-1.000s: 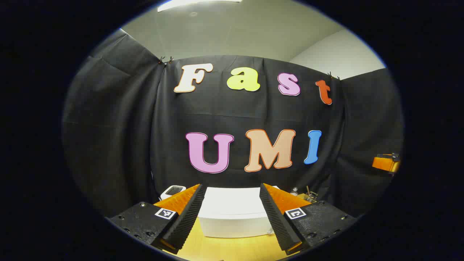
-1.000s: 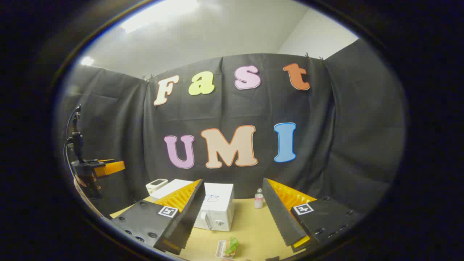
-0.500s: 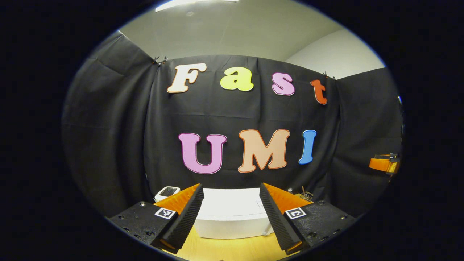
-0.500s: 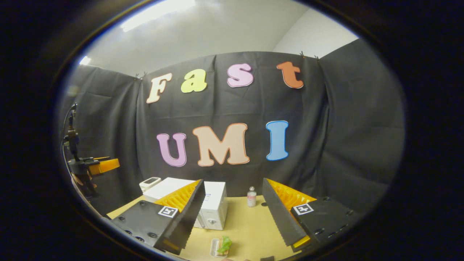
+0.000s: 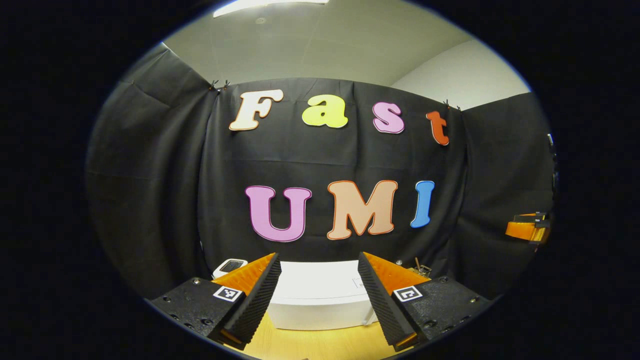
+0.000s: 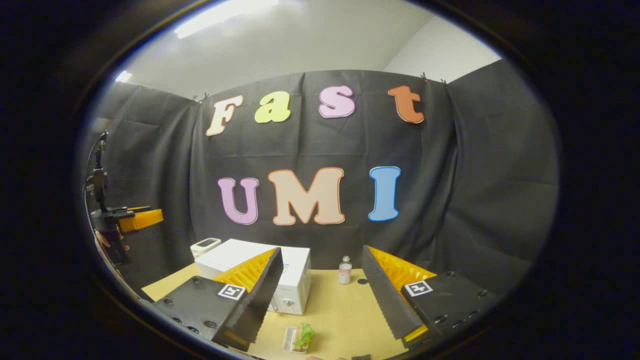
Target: Open the microwave oven with the left hand, put the food in, and close the microwave oven.
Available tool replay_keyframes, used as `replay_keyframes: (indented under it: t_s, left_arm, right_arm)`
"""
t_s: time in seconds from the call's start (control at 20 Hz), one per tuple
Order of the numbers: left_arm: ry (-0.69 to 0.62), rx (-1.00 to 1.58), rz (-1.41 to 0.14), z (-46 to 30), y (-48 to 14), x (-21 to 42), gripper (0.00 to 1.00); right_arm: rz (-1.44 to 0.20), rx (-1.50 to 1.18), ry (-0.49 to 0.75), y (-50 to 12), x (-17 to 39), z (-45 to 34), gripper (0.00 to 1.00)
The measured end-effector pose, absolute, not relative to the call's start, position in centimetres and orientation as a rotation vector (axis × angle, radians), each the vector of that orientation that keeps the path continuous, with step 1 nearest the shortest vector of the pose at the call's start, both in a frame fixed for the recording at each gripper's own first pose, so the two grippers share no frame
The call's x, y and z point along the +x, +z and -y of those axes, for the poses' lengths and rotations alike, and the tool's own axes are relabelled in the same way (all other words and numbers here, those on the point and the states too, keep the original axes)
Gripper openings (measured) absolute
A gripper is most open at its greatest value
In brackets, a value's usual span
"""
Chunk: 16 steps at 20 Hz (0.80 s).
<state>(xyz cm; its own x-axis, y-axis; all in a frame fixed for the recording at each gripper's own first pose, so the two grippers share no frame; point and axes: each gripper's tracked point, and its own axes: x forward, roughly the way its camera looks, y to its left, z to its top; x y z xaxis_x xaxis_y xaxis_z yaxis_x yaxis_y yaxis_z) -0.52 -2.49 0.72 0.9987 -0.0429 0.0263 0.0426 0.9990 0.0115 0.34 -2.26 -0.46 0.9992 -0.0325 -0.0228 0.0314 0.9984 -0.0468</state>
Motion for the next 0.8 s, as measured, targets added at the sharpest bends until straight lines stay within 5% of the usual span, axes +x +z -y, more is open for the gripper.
replay_keyframes:
  t_s: [0.25,0.8]
  left_arm:
    - [-0.058,-0.017,0.033,2.9,-0.7,-0.7,0.94]
    - [-0.196,-0.01,-0.04,7.9,-14.5,1.0,0.95]
  right_arm:
    - [-0.029,-0.028,-0.025,-1.2,0.8,2.8,0.92]
    - [0.007,0.015,-0.003,-1.8,0.5,4.0,0.92]
